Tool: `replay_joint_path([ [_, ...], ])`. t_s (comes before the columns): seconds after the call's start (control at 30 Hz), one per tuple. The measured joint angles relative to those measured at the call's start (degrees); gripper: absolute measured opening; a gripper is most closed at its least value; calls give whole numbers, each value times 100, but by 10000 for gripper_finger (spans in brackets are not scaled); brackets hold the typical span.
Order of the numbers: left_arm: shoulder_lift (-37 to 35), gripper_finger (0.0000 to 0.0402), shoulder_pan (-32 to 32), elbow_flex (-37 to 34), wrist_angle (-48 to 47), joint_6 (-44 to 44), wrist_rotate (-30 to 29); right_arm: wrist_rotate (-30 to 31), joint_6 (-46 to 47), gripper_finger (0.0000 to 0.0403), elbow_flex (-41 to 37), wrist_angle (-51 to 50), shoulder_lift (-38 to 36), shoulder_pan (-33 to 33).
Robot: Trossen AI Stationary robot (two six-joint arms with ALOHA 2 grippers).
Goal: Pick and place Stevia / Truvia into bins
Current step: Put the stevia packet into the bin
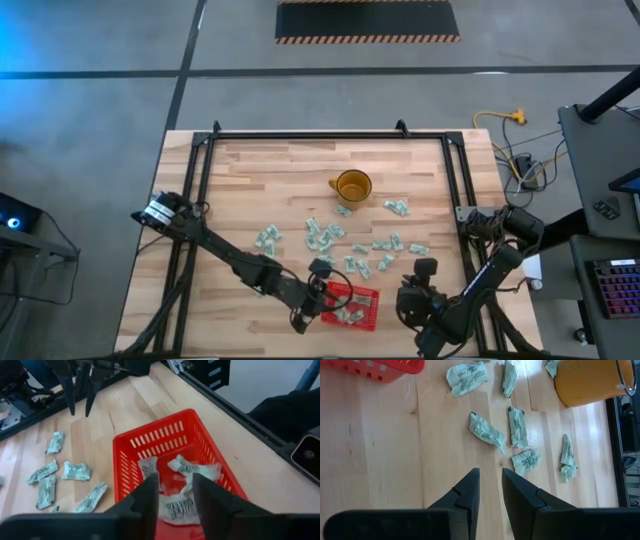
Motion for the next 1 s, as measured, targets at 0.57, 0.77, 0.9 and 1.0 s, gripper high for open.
replay_joint_path([
  [0.57,-883,176,-80,-35,-2100,-1069,-488,753,-1410,71,-1164,1370,-64,-496],
  [0.77,-909,176,-127,-104,-2188,-1073,-487,579,-2148,70,-1606,2271,-387,-802],
  [0.9,-909,176,-127,-104,-2257,-1078,-486,380,-2642,70,-1880,2921,-544,-912],
  [1.0,-909,176,-127,-106,-2270,-1082,-485,364,-2819,70,-1958,3041,-570,-944],
])
